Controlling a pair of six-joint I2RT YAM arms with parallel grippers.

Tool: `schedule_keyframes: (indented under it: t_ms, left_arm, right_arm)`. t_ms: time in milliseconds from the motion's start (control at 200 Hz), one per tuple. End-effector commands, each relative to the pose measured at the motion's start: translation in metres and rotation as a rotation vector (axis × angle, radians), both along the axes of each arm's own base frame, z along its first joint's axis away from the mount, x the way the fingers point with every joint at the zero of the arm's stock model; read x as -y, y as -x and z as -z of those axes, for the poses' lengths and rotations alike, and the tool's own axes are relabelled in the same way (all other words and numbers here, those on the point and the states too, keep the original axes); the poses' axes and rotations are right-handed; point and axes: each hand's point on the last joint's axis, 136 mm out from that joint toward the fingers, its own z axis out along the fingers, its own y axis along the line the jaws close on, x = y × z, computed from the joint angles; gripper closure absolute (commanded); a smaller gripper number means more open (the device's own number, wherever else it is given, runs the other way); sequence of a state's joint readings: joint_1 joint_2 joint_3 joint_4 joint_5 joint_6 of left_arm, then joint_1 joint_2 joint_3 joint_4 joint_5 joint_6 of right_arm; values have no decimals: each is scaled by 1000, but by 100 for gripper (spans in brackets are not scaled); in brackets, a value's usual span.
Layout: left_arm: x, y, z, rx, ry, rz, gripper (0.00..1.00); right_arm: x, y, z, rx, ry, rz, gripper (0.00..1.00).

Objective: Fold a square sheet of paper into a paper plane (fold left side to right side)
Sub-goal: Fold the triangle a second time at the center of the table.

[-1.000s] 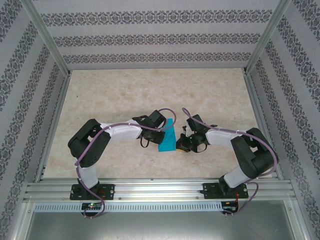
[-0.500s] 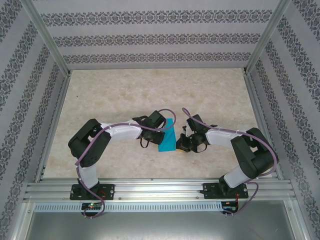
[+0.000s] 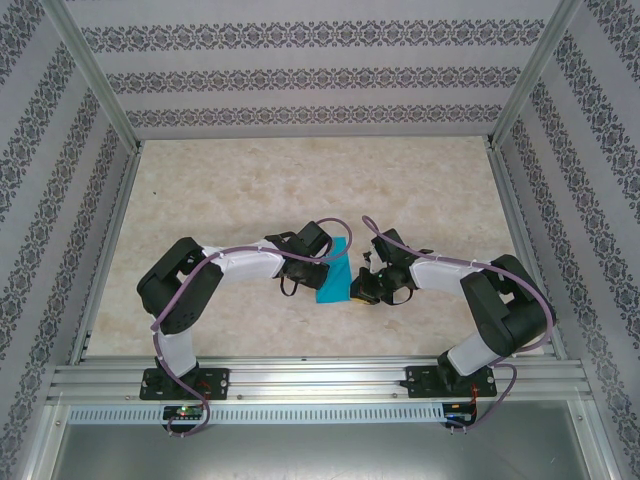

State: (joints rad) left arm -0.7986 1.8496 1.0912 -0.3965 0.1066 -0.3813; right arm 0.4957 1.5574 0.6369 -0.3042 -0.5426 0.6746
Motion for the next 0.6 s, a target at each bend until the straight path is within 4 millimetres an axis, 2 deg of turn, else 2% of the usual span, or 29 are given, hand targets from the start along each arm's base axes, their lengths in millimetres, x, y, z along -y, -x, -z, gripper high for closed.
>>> schedule_keyframes:
  t_ms: [0,250,370,594]
  left_arm:
    - [-9,0,15,-20,-26,-15,87]
    - [-9,1,17,-27,-26,-18,87]
    - [-9,2,17,-28,-23,-18,87]
    - [-7,1,16,-27,-13,-16,87]
  right_arm:
    - [10,6,4,3,71,-21,88]
    - [13,-12,-27,74,1,39,86]
    - [1,-27,-43,124,-88,84,87]
    - [-17,-58,-58,190,-209,189,90]
